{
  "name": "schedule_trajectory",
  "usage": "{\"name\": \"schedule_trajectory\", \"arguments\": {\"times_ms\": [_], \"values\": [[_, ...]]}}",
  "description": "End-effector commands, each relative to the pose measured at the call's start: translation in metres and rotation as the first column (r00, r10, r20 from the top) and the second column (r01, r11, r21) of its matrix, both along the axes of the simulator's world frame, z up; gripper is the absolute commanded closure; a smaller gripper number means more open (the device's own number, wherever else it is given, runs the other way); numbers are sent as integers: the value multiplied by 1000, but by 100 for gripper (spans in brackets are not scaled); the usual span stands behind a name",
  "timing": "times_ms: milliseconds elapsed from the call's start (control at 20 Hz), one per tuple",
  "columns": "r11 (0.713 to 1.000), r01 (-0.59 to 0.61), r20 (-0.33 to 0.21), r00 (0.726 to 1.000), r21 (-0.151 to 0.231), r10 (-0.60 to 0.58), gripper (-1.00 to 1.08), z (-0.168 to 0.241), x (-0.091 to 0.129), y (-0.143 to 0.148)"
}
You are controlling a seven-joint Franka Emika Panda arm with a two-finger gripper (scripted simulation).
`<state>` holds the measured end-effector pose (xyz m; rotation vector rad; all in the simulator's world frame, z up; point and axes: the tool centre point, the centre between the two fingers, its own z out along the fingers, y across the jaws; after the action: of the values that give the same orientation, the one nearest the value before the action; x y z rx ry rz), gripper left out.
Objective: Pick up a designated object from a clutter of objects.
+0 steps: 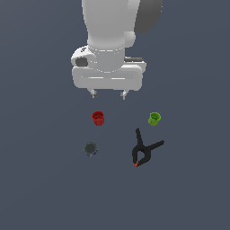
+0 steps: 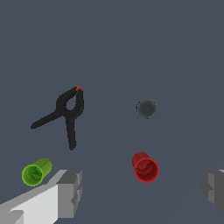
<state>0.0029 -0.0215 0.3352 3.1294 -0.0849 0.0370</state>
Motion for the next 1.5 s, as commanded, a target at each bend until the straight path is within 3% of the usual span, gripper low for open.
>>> {"name": "schedule_trajectory", "arguments": {"times_ms": [0, 450, 800, 1450], "values": [[1000, 0, 0, 1000, 0, 0, -92, 0, 0, 0], [998, -57, 18, 998, -30, 58, -92, 6, 3, 4], [998, -65, 16, 998, -28, 65, -92, 0, 2, 2], [982, -187, 3, 982, -14, 187, -92, -71, -14, -22]]}}
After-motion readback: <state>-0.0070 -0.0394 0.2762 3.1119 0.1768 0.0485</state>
